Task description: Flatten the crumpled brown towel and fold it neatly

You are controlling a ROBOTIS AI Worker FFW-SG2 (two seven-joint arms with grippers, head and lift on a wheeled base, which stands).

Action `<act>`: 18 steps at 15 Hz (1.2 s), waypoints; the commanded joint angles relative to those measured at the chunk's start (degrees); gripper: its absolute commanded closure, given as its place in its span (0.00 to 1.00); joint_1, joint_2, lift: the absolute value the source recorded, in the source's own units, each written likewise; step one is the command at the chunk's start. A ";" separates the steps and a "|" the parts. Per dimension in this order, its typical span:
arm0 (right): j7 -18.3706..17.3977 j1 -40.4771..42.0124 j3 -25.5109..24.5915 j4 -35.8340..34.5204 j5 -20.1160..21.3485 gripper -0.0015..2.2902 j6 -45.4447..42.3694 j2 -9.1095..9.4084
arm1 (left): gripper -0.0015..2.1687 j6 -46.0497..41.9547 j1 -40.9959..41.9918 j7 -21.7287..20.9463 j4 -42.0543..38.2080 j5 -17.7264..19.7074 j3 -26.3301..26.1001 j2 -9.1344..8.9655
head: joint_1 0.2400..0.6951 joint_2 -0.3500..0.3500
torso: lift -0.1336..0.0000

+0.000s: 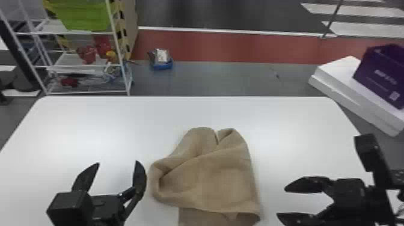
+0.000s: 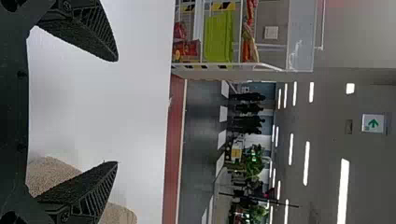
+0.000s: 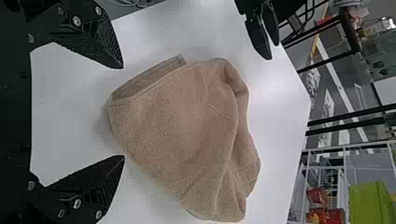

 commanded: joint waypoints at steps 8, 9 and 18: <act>0.66 -8.53 15.41 -0.13 13.82 0.11 12.93 -0.78 | 0.04 1.39 0.00 0.01 -0.30 0.09 0.09 0.00 | 1.00 0.48 | 0.07; 0.92 -8.89 17.17 -0.13 16.20 0.13 12.93 -0.96 | 0.04 1.39 0.09 0.10 -0.38 0.09 0.00 0.00 | 1.00 0.49 | 0.07; 2.33 -9.06 21.65 0.66 22.88 0.25 13.11 -2.45 | 0.04 1.39 0.35 0.10 -0.38 0.09 0.35 0.00 | 1.00 0.50 | 0.07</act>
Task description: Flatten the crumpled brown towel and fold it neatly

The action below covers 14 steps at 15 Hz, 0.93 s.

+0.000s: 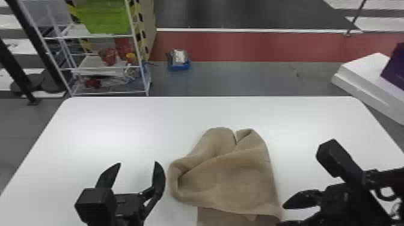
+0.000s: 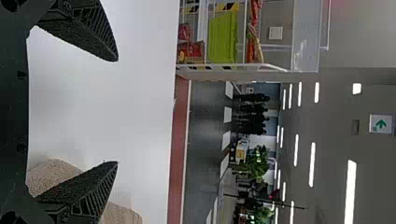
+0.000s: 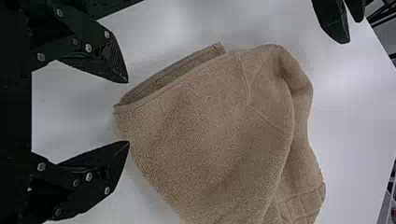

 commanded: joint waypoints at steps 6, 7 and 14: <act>-1.41 -1.17 3.55 2.88 2.15 0.25 -0.69 0.44 | 0.04 0.00 0.07 0.00 0.05 0.00 0.10 0.00 | 1.00 0.49 | 0.07; -1.76 -1.34 3.99 2.96 2.06 0.25 -0.52 0.70 | 0.04 0.00 0.07 0.00 0.05 0.00 0.10 0.00 | 1.00 0.50 | 0.07; -2.38 -2.22 4.96 3.23 4.08 0.54 -0.69 1.14 | 0.04 -0.17 0.25 0.09 0.05 0.00 0.27 0.00 | 1.00 0.53 | 0.07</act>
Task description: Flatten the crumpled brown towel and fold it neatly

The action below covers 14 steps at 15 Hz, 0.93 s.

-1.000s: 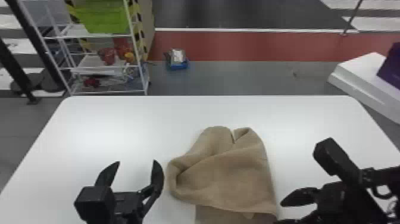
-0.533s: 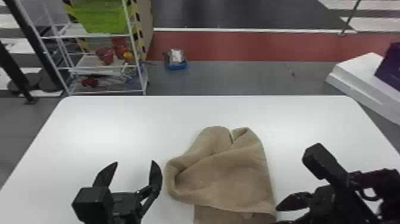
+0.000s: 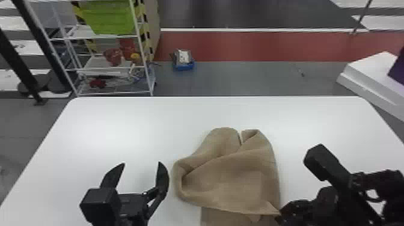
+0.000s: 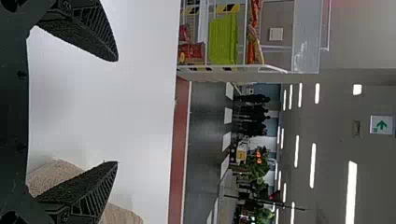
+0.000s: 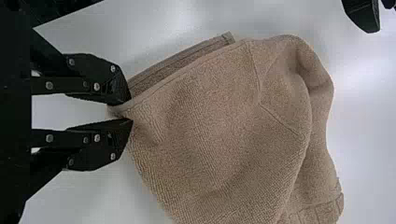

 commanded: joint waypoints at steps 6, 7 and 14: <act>-6.22 -2.66 -15.24 -0.78 -15.65 0.54 -6.27 7.25 | 0.04 0.00 0.09 0.00 0.00 0.00 0.06 0.00 | 1.00 0.49 | 0.07; -9.21 -4.24 -16.38 -0.60 -18.99 0.54 -6.44 9.27 | 0.04 0.00 0.09 0.00 -0.09 0.00 0.14 0.00 | 1.00 0.50 | 0.07; -34.70 -11.27 -6.71 15.39 -24.79 0.54 -16.81 15.60 | 0.04 0.00 0.44 0.09 -0.79 -0.09 0.14 0.00 | 1.00 0.58 | 0.07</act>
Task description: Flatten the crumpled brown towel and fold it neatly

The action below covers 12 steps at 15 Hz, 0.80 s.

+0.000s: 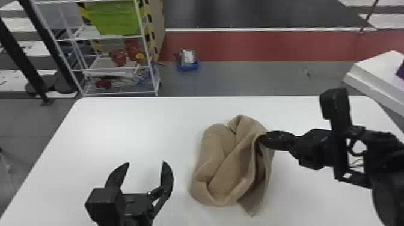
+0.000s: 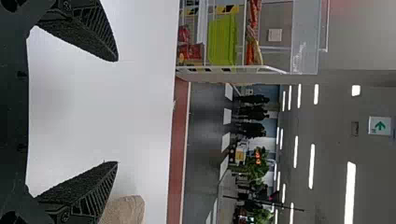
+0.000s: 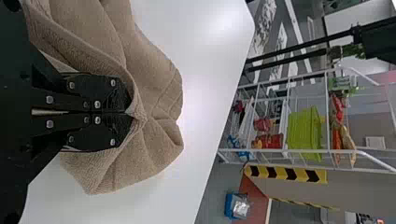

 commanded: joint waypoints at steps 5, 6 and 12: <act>-16.27 -5.98 5.95 15.52 -6.39 0.54 -22.10 3.85 | 0.04 0.18 -0.16 -0.27 -0.01 -0.05 0.10 0.09 | 1.00 0.63 | 0.07; -17.50 -7.03 5.86 17.02 -7.09 0.54 -23.33 5.17 | 0.04 0.18 -0.16 -0.27 0.08 -0.05 0.10 0.09 | 1.00 0.63 | 0.07; -13.20 -8.00 7.27 17.37 -2.34 0.01 -14.02 4.64 | 0.04 0.00 0.20 -0.27 -0.18 -0.05 0.71 0.09 | 1.00 0.68 | 0.07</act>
